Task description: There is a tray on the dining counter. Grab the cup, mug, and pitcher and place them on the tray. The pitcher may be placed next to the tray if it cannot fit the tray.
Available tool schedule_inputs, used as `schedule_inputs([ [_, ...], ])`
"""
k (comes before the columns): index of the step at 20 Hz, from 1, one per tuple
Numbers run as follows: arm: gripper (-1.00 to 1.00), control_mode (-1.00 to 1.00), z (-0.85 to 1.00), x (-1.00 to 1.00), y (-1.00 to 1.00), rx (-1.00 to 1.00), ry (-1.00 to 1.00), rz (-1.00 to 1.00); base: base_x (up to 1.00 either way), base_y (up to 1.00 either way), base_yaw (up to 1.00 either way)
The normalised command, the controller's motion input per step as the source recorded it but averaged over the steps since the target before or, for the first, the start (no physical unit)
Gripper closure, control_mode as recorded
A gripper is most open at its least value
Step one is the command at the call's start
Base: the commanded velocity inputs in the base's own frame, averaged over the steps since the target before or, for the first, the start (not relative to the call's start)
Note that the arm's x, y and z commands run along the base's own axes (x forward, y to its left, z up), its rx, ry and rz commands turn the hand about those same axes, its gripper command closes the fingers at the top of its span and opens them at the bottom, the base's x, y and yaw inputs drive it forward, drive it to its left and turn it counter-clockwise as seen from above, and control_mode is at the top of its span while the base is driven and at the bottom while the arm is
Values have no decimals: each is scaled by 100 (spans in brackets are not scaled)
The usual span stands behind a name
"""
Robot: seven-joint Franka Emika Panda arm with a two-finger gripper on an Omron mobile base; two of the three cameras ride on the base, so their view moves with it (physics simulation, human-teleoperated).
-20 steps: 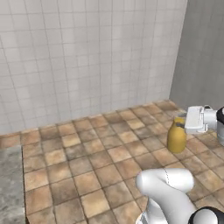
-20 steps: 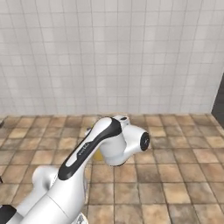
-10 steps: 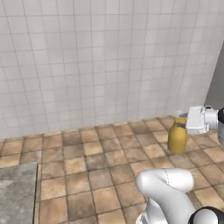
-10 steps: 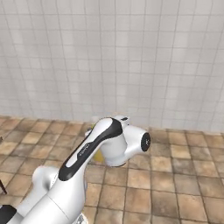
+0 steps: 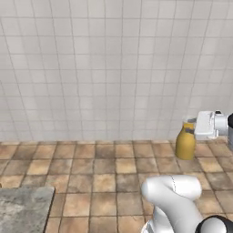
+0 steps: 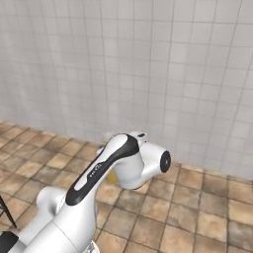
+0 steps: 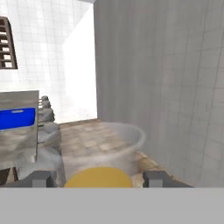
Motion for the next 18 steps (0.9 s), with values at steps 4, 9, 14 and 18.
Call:
schedule_inputs([
  [4, 100, 100, 0, 0, 0, 0, 0, 0, 75, 0, 47],
  [9, 100, 100, 0, 0, 0, 0, 0, 0, 75, 0, 46],
  [14, 100, 100, 0, 0, 0, 0, 0, 0, 74, 0, 47],
  [18, 100, 100, 0, 0, 0, 0, 0, 0, 70, 0, 52],
])
